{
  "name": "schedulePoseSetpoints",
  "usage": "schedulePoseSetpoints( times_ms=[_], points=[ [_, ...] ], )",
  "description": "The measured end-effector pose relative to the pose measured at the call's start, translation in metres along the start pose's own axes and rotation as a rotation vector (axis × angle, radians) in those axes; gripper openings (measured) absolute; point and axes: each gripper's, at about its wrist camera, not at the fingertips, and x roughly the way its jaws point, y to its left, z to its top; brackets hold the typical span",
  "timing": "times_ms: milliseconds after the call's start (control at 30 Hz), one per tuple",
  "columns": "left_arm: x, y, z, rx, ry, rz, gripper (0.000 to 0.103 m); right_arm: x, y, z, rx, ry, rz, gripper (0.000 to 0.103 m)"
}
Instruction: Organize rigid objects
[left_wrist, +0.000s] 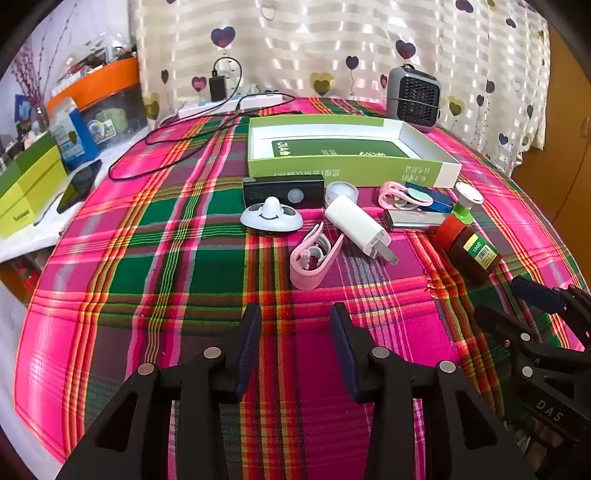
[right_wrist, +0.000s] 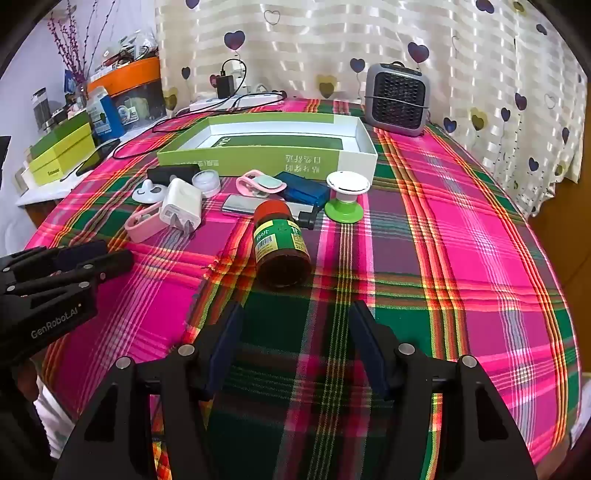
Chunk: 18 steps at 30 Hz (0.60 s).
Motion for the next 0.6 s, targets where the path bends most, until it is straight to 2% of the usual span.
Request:
schedulePoseSetpoints(
  times_ms=[600],
  points=[
    [-0.0002, 0.0003, 0.0001, 0.006, -0.005, 0.005, 0.037, 0.0036, 0.0011, -0.0004, -0.005, -0.007, -0.004, 0.060]
  ],
)
